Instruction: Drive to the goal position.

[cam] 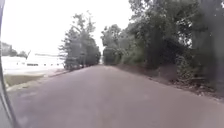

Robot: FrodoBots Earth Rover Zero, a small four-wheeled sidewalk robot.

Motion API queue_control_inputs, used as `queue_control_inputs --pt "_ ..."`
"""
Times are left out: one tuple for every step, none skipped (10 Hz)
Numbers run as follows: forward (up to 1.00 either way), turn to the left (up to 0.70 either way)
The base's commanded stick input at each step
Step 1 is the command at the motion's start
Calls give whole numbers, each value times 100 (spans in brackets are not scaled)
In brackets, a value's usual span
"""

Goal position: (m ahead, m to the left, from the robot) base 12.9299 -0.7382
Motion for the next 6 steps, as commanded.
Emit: queue_control_inputs --pt "70 0" --pt "70 0" --pt "70 0" --pt "70 0" --pt "70 0" --pt "70 0"
